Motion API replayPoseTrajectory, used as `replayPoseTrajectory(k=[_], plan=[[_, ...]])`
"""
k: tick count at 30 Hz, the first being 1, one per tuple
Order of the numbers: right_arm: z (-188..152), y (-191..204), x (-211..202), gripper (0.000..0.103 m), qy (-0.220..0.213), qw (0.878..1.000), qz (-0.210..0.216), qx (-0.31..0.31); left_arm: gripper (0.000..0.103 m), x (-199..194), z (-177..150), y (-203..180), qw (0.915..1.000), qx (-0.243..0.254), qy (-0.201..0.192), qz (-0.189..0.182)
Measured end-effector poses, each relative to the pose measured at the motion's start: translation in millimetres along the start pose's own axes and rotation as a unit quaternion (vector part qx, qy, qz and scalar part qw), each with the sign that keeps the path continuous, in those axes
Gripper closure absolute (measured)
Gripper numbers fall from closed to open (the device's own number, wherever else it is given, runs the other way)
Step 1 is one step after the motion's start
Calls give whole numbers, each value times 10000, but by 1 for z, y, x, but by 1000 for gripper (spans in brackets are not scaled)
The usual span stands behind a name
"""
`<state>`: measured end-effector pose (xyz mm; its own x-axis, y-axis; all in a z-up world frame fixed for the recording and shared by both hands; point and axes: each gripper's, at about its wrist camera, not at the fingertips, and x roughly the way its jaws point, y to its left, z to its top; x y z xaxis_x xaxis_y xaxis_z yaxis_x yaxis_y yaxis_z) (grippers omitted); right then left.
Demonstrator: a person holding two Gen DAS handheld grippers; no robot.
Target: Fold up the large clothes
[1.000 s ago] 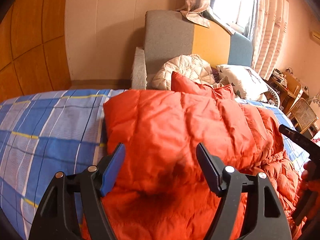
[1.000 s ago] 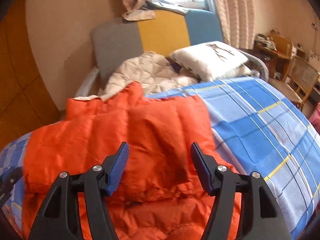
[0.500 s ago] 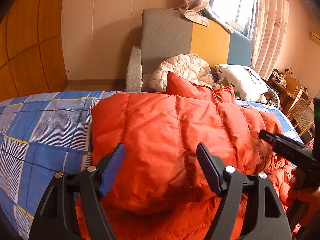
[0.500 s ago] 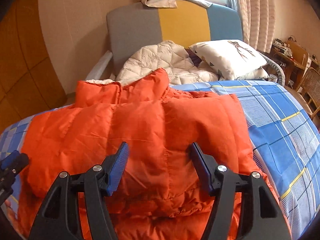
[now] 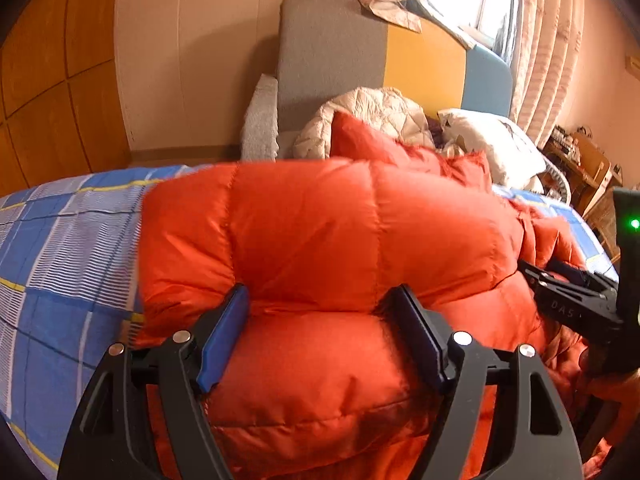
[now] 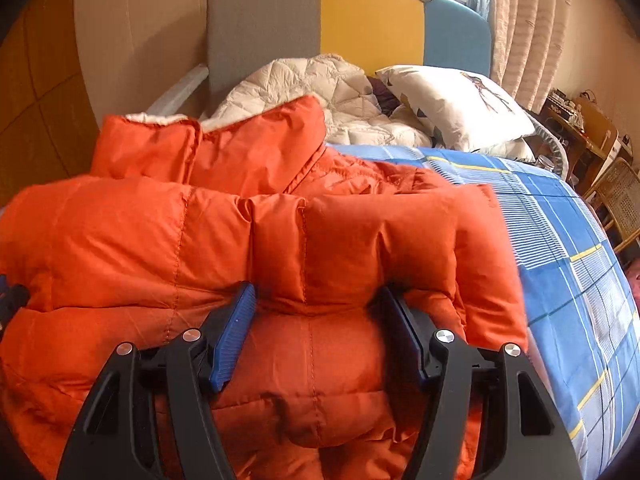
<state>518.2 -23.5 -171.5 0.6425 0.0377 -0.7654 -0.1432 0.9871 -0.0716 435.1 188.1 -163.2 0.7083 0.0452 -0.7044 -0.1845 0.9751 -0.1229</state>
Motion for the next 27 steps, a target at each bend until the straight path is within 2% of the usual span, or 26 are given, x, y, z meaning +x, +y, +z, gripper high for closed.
replayPoseTrajectory(k=[7, 10, 11, 12, 15, 20, 27], plan=[[-1, -2, 7, 39, 69, 10000, 63, 26, 28, 17, -6, 7, 9994, -222, 219, -114], [2, -12, -8, 31, 116, 9988, 339, 344, 28, 7, -4, 12, 9990, -314, 273, -157], [1, -12, -13, 24, 87, 9984, 399, 397, 24, -1, -4, 15, 9988, -383, 264, -172], [-1, -14, -23, 21, 33, 9982, 405, 437, 19, -10, -5, 17, 9987, -440, 213, -145], [-12, -17, -47, 21, -18, 9979, 484, 438, 16, -38, -12, 24, 9984, -552, 73, -96], [-41, -37, -85, 21, 58, 9984, 441, 336, 16, -87, -44, 43, 9987, -499, -23, -43], [-100, -109, -148, 20, 170, 9994, 72, 281, 17, -146, -99, 80, 9988, -491, -59, 46]])
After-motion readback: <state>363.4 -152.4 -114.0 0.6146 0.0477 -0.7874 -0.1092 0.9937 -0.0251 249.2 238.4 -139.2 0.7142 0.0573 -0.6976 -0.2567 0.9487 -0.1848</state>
